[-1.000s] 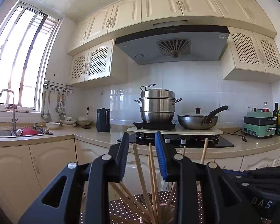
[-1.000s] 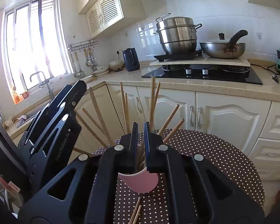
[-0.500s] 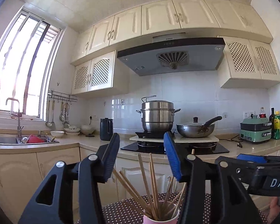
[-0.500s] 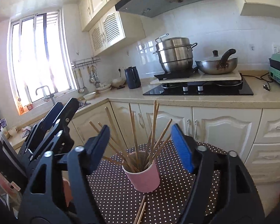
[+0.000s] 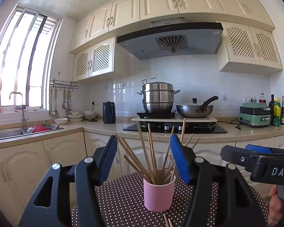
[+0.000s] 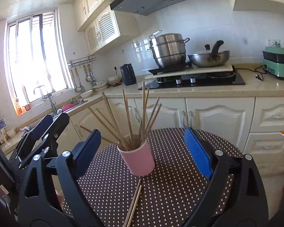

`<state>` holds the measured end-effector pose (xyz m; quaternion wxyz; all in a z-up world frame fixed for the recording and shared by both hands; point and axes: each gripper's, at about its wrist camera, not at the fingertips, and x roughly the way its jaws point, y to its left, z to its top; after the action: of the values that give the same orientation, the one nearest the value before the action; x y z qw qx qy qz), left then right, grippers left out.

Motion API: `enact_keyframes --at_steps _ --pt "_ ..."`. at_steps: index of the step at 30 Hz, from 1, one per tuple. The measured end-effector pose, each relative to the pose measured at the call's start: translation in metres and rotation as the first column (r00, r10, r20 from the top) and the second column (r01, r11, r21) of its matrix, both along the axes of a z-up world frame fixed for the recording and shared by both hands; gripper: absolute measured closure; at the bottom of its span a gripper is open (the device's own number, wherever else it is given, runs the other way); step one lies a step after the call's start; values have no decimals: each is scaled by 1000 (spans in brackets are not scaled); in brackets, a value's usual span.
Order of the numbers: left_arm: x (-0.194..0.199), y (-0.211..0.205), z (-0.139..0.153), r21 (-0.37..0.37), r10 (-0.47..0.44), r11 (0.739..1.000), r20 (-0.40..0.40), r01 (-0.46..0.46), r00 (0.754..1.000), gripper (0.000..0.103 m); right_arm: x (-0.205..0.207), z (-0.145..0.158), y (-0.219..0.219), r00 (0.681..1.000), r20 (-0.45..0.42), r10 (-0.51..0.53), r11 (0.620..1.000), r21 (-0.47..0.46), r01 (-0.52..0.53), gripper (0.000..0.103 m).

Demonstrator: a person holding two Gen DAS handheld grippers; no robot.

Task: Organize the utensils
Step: 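Move both open tools back down to the chopsticks on the tablecloth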

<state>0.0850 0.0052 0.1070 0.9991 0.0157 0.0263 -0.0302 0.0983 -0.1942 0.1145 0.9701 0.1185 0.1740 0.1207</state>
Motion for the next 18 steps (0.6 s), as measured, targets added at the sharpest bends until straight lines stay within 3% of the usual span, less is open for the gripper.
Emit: enact_keyframes --at_steps 11,18 --pt "9 14 -43 -26 23 999 -197 -28 980 45 12 -57 -4 982 -179 -65 998 -11 64 14" --pt "22 25 -72 -40 5 999 -322 -19 947 45 24 -99 7 948 -307 -84 996 -33 78 14"
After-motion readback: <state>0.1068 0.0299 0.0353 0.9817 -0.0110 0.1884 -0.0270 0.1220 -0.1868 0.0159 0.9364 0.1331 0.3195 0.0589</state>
